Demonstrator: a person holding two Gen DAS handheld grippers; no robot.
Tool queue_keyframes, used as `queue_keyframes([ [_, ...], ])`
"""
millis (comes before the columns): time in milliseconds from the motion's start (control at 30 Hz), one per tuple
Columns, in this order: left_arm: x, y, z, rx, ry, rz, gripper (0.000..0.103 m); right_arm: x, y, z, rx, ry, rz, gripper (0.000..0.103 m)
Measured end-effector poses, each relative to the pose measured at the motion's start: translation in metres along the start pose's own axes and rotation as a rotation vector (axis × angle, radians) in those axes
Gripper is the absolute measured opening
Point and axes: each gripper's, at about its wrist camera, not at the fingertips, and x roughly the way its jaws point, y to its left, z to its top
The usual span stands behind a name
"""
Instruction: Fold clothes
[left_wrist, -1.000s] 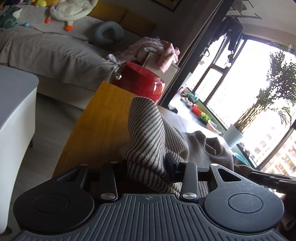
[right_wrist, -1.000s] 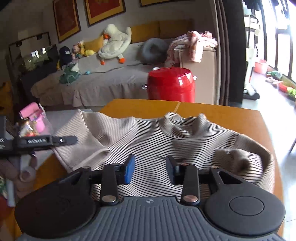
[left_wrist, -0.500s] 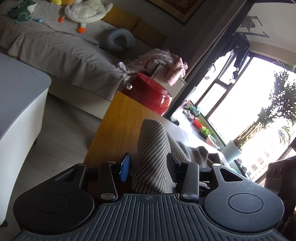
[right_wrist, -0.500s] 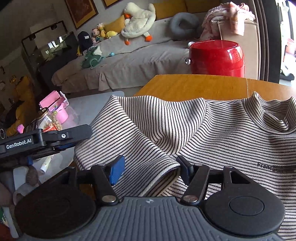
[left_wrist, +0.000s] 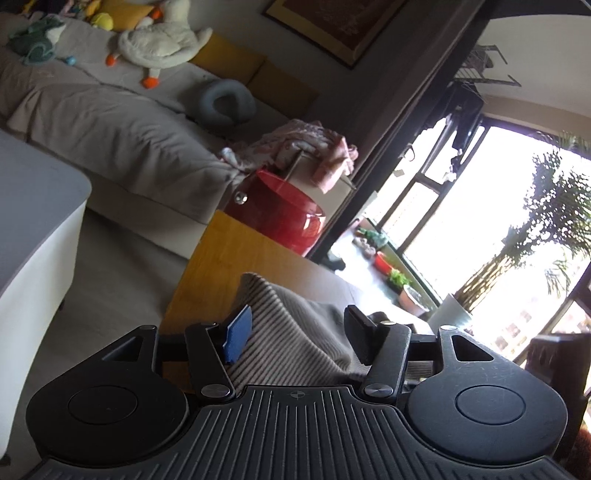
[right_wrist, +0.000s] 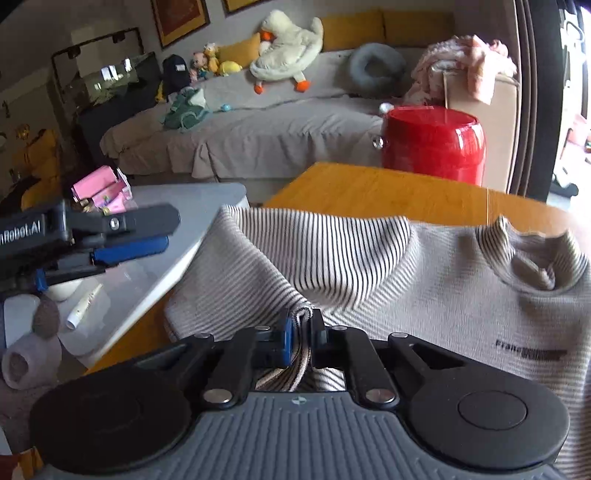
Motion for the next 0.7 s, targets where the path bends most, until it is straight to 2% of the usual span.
queue_keyframes([
  [100, -0.007, -0.019, 0.004, 0.074, -0.041, -0.022, 0.083, -0.047, -0.012, 0.044, -0.046, -0.179, -0.054, 0.008],
  [167, -0.005, -0.03, 0.004, 0.105, -0.048, -0.042, 0.086, -0.08, -0.026, 0.07, -0.057, -0.284, -0.109, 0.008],
  [300, 0.032, -0.06, -0.003, 0.187, 0.039, -0.106, 0.091, -0.126, -0.055, 0.091, -0.041, -0.388, -0.195, 0.008],
  [433, 0.095, -0.095, -0.028, 0.322, 0.167, -0.102, 0.09, -0.133, -0.084, 0.082, 0.03, -0.375, -0.237, 0.008],
  [533, 0.121, -0.104, -0.039, 0.39, 0.162, -0.007, 0.085, -0.12, -0.111, 0.064, 0.101, -0.326, -0.273, 0.008],
  [700, 0.119, -0.076, -0.035, 0.34, 0.161, 0.116, 0.081, -0.073, -0.161, 0.022, 0.219, -0.187, -0.326, 0.008],
])
